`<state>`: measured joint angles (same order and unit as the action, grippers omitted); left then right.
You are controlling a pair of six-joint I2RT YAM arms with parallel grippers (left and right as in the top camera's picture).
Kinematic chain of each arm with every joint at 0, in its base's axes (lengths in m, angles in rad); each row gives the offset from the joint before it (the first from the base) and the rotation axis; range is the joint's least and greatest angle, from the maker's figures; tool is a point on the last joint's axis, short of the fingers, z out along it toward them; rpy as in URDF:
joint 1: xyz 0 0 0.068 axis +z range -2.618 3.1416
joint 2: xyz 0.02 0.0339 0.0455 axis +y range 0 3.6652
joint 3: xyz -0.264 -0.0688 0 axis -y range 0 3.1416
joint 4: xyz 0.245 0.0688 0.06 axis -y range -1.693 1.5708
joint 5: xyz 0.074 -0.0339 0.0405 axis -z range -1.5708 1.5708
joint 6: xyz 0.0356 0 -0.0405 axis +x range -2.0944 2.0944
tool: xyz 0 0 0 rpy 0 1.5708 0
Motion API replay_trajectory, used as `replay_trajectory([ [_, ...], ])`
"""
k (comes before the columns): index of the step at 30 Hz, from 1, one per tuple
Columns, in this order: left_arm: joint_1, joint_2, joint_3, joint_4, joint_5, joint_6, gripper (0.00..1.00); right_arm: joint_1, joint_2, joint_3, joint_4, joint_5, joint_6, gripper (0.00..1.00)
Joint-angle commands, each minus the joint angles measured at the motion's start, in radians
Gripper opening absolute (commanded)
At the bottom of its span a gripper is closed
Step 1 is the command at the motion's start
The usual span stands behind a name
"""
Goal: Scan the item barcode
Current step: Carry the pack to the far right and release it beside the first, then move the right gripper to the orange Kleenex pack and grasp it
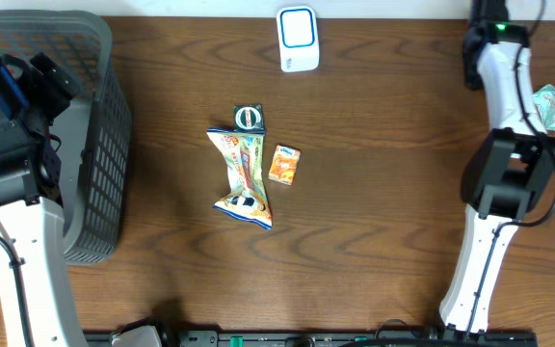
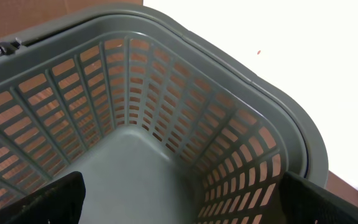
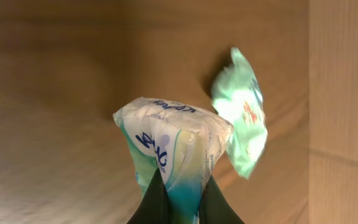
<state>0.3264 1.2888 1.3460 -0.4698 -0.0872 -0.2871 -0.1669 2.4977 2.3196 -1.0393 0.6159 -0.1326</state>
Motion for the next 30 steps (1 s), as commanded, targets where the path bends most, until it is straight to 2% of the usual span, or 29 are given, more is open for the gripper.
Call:
replay_trajectory([
  [1,0.005,0.000,0.016,0.000,-0.003,0.010,0.98,-0.037,0.005,0.002,-0.024,-0.021,0.105,0.23],
  [2,0.005,0.000,0.016,0.000,-0.003,0.010,0.98,-0.050,0.005,0.002,-0.031,-0.045,0.110,0.57],
  [5,0.005,0.000,0.016,0.000,-0.002,0.010,0.98,-0.077,0.005,0.002,-0.057,-0.109,0.111,0.90],
  [6,0.005,0.000,0.016,0.000,-0.003,0.010,0.98,-0.081,0.005,0.000,-0.062,-0.123,0.119,0.92],
  [9,0.005,0.000,0.016,0.000,-0.002,0.010,0.98,-0.088,0.005,-0.003,-0.069,-0.177,0.148,0.93],
  [12,0.005,0.000,0.016,0.000,-0.003,0.010,0.98,-0.084,0.005,-0.003,-0.067,-0.311,0.146,0.92],
  [16,0.005,0.000,0.016,0.000,-0.002,0.010,0.98,-0.072,0.005,-0.003,-0.056,-0.486,0.147,0.83],
  [19,0.005,0.000,0.016,0.000,-0.003,0.010,0.98,-0.060,0.005,-0.003,-0.041,-0.632,0.146,0.81],
  [22,0.005,0.000,0.016,0.000,-0.003,0.010,0.98,-0.040,0.005,-0.003,-0.045,-0.848,0.146,0.80],
  [25,0.005,0.000,0.016,0.000,-0.003,0.010,0.98,-0.010,0.005,-0.003,-0.064,-1.149,0.147,0.74],
  [28,0.005,0.000,0.016,0.000,-0.002,0.010,0.98,0.028,0.005,-0.003,-0.098,-1.329,0.146,0.70],
  [30,0.005,0.000,0.016,0.000,-0.002,0.010,0.97,0.059,0.005,-0.003,-0.134,-1.374,0.146,0.70],
])
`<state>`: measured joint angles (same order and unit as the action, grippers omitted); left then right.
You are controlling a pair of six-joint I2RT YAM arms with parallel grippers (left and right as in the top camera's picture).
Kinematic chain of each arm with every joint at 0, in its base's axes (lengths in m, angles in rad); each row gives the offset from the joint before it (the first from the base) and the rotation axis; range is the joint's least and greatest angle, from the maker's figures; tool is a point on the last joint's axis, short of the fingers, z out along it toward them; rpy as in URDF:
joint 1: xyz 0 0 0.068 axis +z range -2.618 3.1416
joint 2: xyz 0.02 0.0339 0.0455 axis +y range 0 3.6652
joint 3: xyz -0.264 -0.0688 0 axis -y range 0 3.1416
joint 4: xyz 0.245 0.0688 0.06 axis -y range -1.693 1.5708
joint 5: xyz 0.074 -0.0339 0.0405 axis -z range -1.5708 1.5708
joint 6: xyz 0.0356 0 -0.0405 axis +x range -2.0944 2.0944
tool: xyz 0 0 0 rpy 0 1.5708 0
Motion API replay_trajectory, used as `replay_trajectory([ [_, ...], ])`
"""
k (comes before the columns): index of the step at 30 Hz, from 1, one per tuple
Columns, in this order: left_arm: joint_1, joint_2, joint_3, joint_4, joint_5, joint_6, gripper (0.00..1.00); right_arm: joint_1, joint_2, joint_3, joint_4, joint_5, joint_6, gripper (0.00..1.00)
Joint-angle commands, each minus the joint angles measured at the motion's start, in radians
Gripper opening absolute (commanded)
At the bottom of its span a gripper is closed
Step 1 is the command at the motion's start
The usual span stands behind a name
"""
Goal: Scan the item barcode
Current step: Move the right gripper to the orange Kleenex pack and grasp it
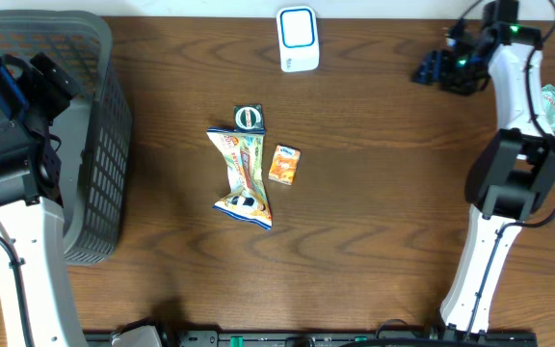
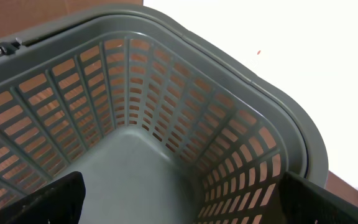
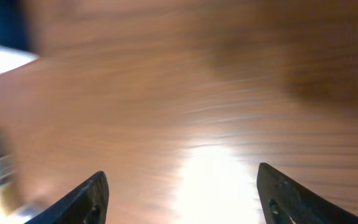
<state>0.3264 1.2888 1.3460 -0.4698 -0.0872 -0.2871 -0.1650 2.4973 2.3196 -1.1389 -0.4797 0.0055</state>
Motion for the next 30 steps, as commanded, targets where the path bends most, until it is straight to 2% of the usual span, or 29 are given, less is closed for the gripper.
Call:
replay_trajectory([
  [1,0.005,0.000,0.016,0.000,-0.003,0.010,0.98,0.075,0.005,-0.003,-0.053,-0.279,0.008,0.70],
  [4,0.005,0.000,0.016,0.000,-0.002,0.010,0.98,0.137,0.005,-0.008,-0.108,-0.278,0.003,0.72],
  [7,0.005,0.000,0.016,0.000,-0.002,0.010,0.98,0.207,0.005,-0.019,-0.147,-0.251,-0.046,0.58],
  [10,0.005,0.000,0.016,0.000,-0.003,0.010,0.98,0.287,0.005,-0.032,-0.151,-0.132,-0.047,0.47],
  [13,0.005,0.000,0.016,0.000,-0.003,0.010,0.98,0.379,0.005,-0.045,-0.144,-0.055,-0.043,0.47],
  [18,0.005,0.000,0.016,0.000,-0.003,0.010,0.98,0.511,0.005,-0.045,-0.127,-0.041,-0.043,0.43],
  [20,0.005,0.000,0.016,0.000,-0.003,0.010,0.98,0.555,0.005,-0.045,-0.114,-0.035,-0.043,0.34],
  [21,0.005,0.000,0.016,0.000,-0.003,0.010,0.98,0.578,0.005,-0.046,-0.109,-0.018,-0.043,0.26],
  [22,0.005,0.000,0.016,0.000,-0.002,0.010,0.98,0.600,0.005,-0.046,-0.106,0.010,-0.043,0.22],
  [30,0.005,0.000,0.016,0.000,-0.003,0.010,0.98,0.729,0.007,-0.046,-0.112,0.300,-0.003,0.17],
])
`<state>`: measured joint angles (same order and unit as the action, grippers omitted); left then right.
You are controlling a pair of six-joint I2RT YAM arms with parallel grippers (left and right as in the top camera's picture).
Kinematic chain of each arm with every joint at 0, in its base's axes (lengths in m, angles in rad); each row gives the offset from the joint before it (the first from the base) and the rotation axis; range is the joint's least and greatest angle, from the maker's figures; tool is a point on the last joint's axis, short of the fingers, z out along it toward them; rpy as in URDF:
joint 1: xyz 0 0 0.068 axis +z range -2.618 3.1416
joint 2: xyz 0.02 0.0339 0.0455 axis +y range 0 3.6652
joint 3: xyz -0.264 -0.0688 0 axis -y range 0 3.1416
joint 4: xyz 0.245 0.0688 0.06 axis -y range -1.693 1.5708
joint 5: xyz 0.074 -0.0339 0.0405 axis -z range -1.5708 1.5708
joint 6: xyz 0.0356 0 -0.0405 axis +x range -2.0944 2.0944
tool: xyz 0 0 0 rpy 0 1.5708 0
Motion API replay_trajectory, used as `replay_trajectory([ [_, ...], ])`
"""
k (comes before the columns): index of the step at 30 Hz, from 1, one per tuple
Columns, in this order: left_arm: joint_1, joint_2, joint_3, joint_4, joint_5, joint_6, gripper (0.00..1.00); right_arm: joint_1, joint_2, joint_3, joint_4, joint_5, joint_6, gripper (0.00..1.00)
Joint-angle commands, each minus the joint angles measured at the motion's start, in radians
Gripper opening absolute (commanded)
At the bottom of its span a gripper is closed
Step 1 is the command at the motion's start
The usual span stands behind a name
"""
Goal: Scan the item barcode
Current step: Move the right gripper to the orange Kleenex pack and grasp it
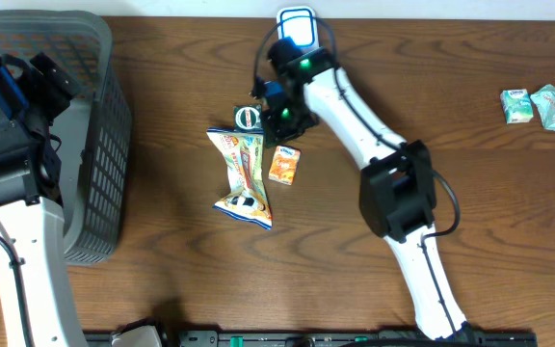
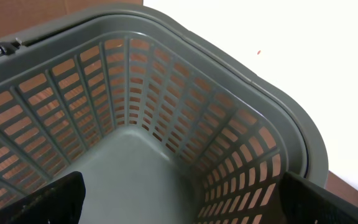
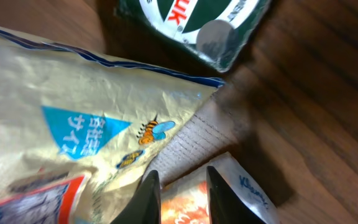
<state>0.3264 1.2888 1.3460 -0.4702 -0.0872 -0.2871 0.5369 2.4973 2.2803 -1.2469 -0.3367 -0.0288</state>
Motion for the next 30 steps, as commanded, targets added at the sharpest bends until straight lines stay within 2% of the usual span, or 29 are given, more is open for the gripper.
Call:
replay_trajectory([
  [1,0.005,0.000,0.016,0.000,-0.003,0.010,0.98,0.037,0.007,-0.007,-0.007,0.191,0.044,0.17],
  [8,0.005,0.000,0.016,0.000,-0.003,0.010,0.97,0.053,0.008,-0.031,-0.024,0.227,0.058,0.16],
  [13,0.005,0.000,0.016,0.000,-0.003,0.010,0.98,0.035,0.008,-0.091,-0.022,0.314,0.091,0.05],
  [15,0.005,0.000,0.016,0.000,-0.003,0.010,0.98,0.023,0.008,-0.095,-0.034,0.389,0.133,0.06],
  [18,0.005,0.000,0.016,0.000,-0.002,0.010,0.98,-0.005,0.003,-0.089,-0.094,0.461,0.166,0.09],
  [26,0.005,0.000,0.016,0.000,-0.003,0.010,0.98,-0.069,-0.015,-0.077,-0.306,0.469,0.167,0.22],
  [30,0.005,0.000,0.016,0.000,-0.003,0.010,0.98,-0.096,-0.023,-0.077,-0.336,0.472,0.159,0.26],
])
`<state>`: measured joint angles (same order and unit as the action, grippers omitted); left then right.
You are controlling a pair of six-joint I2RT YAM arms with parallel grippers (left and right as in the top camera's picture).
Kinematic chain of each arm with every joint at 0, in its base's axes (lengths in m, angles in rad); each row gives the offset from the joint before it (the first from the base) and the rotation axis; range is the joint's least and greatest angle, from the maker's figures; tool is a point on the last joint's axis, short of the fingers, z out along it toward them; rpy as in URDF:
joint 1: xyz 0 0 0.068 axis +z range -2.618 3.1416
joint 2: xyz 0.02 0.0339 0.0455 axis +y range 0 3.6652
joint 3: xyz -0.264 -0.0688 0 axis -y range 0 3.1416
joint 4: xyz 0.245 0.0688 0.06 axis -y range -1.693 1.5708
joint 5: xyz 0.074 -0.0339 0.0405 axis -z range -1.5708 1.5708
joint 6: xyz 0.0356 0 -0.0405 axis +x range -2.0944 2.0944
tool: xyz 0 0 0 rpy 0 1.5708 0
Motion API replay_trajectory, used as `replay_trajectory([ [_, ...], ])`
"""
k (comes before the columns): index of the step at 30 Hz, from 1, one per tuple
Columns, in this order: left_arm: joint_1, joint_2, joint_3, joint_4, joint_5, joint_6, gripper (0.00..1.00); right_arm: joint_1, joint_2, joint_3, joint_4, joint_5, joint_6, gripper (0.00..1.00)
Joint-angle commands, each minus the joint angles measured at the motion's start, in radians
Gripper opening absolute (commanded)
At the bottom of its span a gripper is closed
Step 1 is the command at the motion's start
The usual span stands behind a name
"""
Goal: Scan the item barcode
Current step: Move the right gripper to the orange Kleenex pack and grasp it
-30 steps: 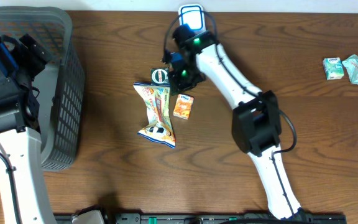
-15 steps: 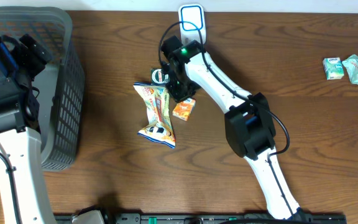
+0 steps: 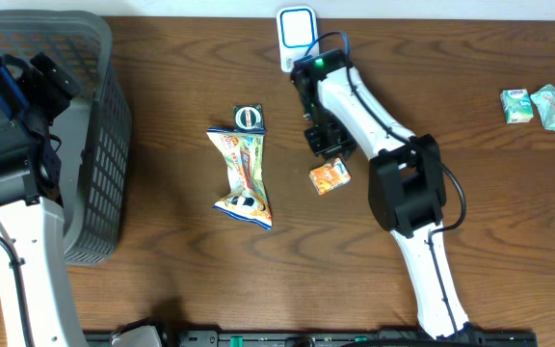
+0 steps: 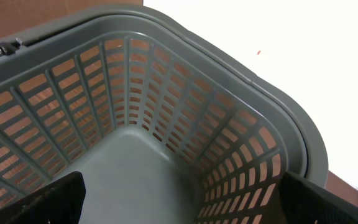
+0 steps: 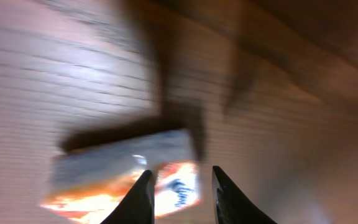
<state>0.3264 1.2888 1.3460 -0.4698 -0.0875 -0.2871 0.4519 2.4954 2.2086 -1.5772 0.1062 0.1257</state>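
Observation:
The small orange packet point(image 3: 329, 177) is right of the table's middle, below the white and blue scanner point(image 3: 298, 38) at the back edge. My right gripper point(image 3: 323, 145) is just above it. In the blurred right wrist view the orange packet point(image 5: 117, 177) sits between the right gripper's point(image 5: 184, 198) fingertips, casts a shadow on the wood, and the jaws stand narrowly apart on its end. My left gripper point(image 4: 179, 208) hangs open over the grey basket point(image 4: 166, 93), nothing between its fingers.
A yellow snack bag point(image 3: 242, 173) and a green round-labelled pack point(image 3: 249, 117) lie left of the packet. Two green tissue packs point(image 3: 516, 104) lie at the far right. The grey basket point(image 3: 94, 145) fills the left side.
The orange packet has gone from beside the snack bag to about a hand's width to the right, turned, with my right gripper on it. The left arm has not moved.
My right gripper held a tissue pack at the far right beside another one. A second later it was open and empty near the back right. Then it was down at the orange packet beside the snack bag, and now the packet is displaced rightward in its jaws.

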Motion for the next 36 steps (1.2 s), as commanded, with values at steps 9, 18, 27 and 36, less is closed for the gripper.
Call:
replay_trajectory([
  [9,0.005,0.000,0.016,0.000,-0.002,0.010,0.98,-0.068,-0.021,-0.006,0.041,-0.019,-0.102,0.31],
  [18,0.005,0.000,0.016,0.000,-0.002,0.010,0.98,-0.088,-0.021,-0.006,-0.121,-0.129,-0.165,0.33],
  [27,0.005,0.000,0.016,0.000,-0.002,0.010,0.98,-0.047,-0.021,-0.014,-0.125,-0.259,-0.221,0.31],
  [36,0.005,0.000,0.016,0.000,-0.002,0.010,0.98,0.023,-0.021,-0.014,-0.125,-0.270,-0.216,0.20],
])
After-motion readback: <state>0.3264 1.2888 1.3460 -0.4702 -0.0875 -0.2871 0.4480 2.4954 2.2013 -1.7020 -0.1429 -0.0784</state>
